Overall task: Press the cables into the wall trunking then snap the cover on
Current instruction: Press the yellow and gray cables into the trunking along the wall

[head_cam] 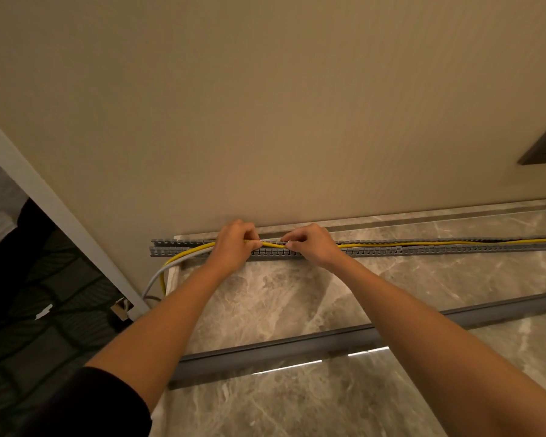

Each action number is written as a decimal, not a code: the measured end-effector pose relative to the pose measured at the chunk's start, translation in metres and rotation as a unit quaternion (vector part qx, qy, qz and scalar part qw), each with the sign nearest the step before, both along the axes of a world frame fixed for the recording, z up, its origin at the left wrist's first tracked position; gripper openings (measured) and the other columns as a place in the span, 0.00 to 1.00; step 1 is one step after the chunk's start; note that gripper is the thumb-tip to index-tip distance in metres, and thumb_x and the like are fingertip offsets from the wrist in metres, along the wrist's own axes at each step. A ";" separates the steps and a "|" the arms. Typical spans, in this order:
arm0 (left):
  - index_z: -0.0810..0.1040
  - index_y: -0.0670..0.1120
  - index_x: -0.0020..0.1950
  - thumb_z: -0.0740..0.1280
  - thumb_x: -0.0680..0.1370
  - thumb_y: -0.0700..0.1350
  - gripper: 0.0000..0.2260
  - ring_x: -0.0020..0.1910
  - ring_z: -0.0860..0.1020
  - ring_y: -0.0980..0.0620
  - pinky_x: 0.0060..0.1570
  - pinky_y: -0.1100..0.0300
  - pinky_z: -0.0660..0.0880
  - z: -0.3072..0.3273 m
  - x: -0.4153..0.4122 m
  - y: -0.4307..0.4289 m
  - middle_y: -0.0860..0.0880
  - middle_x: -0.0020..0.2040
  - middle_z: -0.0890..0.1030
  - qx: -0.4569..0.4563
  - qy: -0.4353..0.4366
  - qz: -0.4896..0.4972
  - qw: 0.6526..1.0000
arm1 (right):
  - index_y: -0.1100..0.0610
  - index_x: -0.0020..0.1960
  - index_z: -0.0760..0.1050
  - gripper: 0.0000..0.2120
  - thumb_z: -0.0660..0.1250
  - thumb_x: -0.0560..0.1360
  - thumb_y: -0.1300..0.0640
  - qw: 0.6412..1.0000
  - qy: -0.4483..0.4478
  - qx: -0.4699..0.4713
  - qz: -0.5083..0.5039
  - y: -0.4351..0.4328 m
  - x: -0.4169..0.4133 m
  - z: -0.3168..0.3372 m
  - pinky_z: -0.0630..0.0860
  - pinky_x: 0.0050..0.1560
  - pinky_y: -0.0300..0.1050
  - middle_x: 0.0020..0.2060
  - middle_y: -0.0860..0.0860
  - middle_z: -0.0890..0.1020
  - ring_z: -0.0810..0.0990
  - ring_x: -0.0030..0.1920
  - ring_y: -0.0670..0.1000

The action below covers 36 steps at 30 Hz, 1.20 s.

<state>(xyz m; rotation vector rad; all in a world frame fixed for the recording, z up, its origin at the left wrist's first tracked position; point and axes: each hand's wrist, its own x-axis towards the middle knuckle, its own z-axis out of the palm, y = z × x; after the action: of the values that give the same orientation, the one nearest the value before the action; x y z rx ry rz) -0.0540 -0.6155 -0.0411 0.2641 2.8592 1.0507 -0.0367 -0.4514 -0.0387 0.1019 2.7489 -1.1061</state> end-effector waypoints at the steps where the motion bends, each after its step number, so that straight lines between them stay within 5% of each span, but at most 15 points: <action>1: 0.79 0.41 0.39 0.70 0.74 0.39 0.05 0.42 0.72 0.51 0.42 0.60 0.66 0.001 -0.001 0.001 0.47 0.41 0.75 0.005 -0.008 0.015 1.000 | 0.60 0.57 0.81 0.11 0.65 0.76 0.61 1.000 0.004 0.005 -0.005 -0.002 -0.001 -0.001 0.69 0.41 0.35 0.49 0.59 0.84 0.77 0.46 0.48; 5: 0.77 0.46 0.32 0.71 0.72 0.37 0.10 0.44 0.80 0.48 0.48 0.56 0.76 0.004 -0.005 0.009 0.42 0.42 0.84 0.010 -0.053 0.071 0.996 | 0.62 0.57 0.80 0.11 0.63 0.77 0.61 0.999 0.005 0.035 -0.011 -0.008 -0.003 -0.002 0.70 0.51 0.39 0.54 0.58 0.83 0.79 0.57 0.54; 9: 0.78 0.46 0.33 0.70 0.72 0.36 0.09 0.51 0.81 0.45 0.55 0.52 0.78 0.008 -0.011 0.017 0.44 0.46 0.85 0.003 -0.095 0.131 0.987 | 0.63 0.56 0.80 0.12 0.63 0.78 0.59 0.999 0.007 0.047 0.000 -0.009 -0.001 -0.004 0.73 0.53 0.43 0.54 0.59 0.83 0.80 0.56 0.56; 12: 0.82 0.43 0.45 0.64 0.75 0.38 0.07 0.52 0.81 0.43 0.53 0.53 0.76 0.007 -0.006 0.026 0.43 0.48 0.84 -0.028 -0.058 0.149 0.987 | 0.61 0.56 0.80 0.12 0.64 0.77 0.58 0.999 0.012 0.048 0.008 -0.009 0.001 -0.005 0.74 0.54 0.43 0.53 0.58 0.84 0.80 0.56 0.55; 18: 0.83 0.39 0.47 0.65 0.75 0.36 0.07 0.52 0.81 0.44 0.51 0.57 0.76 0.010 -0.008 0.012 0.41 0.49 0.84 0.028 -0.078 0.104 0.991 | 0.61 0.59 0.79 0.13 0.64 0.77 0.60 0.998 0.024 0.053 0.005 -0.020 0.002 -0.002 0.73 0.60 0.45 0.57 0.58 0.83 0.78 0.60 0.55; 22: 0.82 0.39 0.48 0.67 0.75 0.38 0.05 0.43 0.76 0.50 0.44 0.60 0.69 0.016 -0.006 -0.014 0.44 0.44 0.81 0.023 -0.049 0.098 0.994 | 0.59 0.59 0.79 0.14 0.66 0.75 0.59 0.996 0.043 0.070 0.026 -0.039 0.000 0.000 0.73 0.61 0.46 0.57 0.57 0.82 0.78 0.59 0.56; 26: 0.82 0.42 0.47 0.70 0.74 0.43 0.06 0.44 0.76 0.49 0.45 0.60 0.68 0.021 -0.005 -0.045 0.47 0.42 0.80 -0.042 -0.041 0.071 0.996 | 0.57 0.58 0.79 0.14 0.67 0.72 0.60 0.990 0.061 0.102 0.080 -0.065 -0.002 0.000 0.74 0.57 0.50 0.54 0.59 0.83 0.79 0.57 0.59; 30: 0.81 0.44 0.51 0.71 0.73 0.47 0.10 0.53 0.79 0.45 0.54 0.56 0.72 0.024 -0.003 -0.061 0.44 0.51 0.83 -0.138 -0.061 0.023 0.988 | 0.58 0.57 0.79 0.14 0.65 0.72 0.64 0.985 0.066 0.125 0.103 -0.080 -0.005 -0.001 0.73 0.55 0.50 0.53 0.60 0.83 0.78 0.57 0.60; 36: 0.78 0.41 0.55 0.67 0.76 0.43 0.10 0.57 0.76 0.40 0.54 0.53 0.72 0.026 -0.005 -0.067 0.39 0.58 0.79 -0.212 -0.030 -0.052 0.975 | 0.61 0.55 0.80 0.11 0.66 0.73 0.65 0.982 0.060 0.146 0.104 -0.083 -0.007 0.002 0.73 0.50 0.47 0.51 0.62 0.83 0.78 0.55 0.61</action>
<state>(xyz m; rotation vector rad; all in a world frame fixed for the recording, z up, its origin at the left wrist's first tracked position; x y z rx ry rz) -0.0590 -0.6825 -0.0151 0.3352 2.8837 0.4042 -0.0438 -0.5341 -0.0363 -0.2170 2.9271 -0.6730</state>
